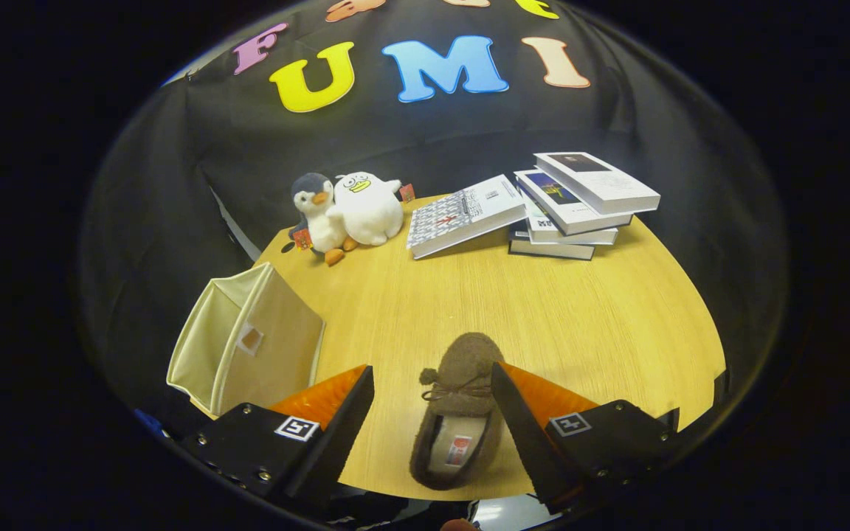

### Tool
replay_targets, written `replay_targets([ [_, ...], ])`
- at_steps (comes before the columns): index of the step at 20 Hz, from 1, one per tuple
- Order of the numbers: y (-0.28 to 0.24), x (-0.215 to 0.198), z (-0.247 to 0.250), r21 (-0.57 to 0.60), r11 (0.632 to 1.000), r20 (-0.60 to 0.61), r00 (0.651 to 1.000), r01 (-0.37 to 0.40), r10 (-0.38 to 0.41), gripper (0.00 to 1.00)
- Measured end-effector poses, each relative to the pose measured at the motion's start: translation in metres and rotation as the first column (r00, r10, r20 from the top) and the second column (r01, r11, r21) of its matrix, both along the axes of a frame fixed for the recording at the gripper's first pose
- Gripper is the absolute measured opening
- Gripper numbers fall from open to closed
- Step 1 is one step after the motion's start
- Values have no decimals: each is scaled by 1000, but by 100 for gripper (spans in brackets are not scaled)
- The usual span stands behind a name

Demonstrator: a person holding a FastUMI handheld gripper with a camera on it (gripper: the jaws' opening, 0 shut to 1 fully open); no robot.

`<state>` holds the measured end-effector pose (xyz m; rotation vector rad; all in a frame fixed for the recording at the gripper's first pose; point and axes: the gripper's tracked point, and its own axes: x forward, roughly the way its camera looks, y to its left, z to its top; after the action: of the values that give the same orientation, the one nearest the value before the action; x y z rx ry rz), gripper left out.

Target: Open the storage box then place both shoes into the box .Put the left shoe in first, then the right shoe, with the right side of both shoes facing outward in a uniform manner.

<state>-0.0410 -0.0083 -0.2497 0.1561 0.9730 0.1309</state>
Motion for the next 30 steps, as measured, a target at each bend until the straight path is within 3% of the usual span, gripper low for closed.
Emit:
replay_targets([
  [6, -25, -21, -37, -27, 1000, -70, 998, -3, 1, 98],
  [17, -35, -44, -107, -119, 990, -226, 973, -78, 50, 98],
  [18, -36, -45, -111, -122, 990, -239, 970, -74, 43, 95],
  [19, -35, -46, -115, -120, 990, -251, 967, -70, 38, 84],
  [21, -29, -44, -117, -88, 994, -263, 964, -62, 37, 83],
  [23, -26, -44, -120, -77, 996, -284, 959, -38, 15, 52],
  [24, -25, -46, -122, -80, 996, -297, 955, -31, 6, 42],
  [26, -32, -42, -124, -122, 993, -294, 955, -9, -27, 37],
  [28, -33, -40, -122, -102, 993, -297, 951, 56, -84, 6],
  [30, -33, -39, -118, -89, 992, -291, 950, 94, -116, 6],
])
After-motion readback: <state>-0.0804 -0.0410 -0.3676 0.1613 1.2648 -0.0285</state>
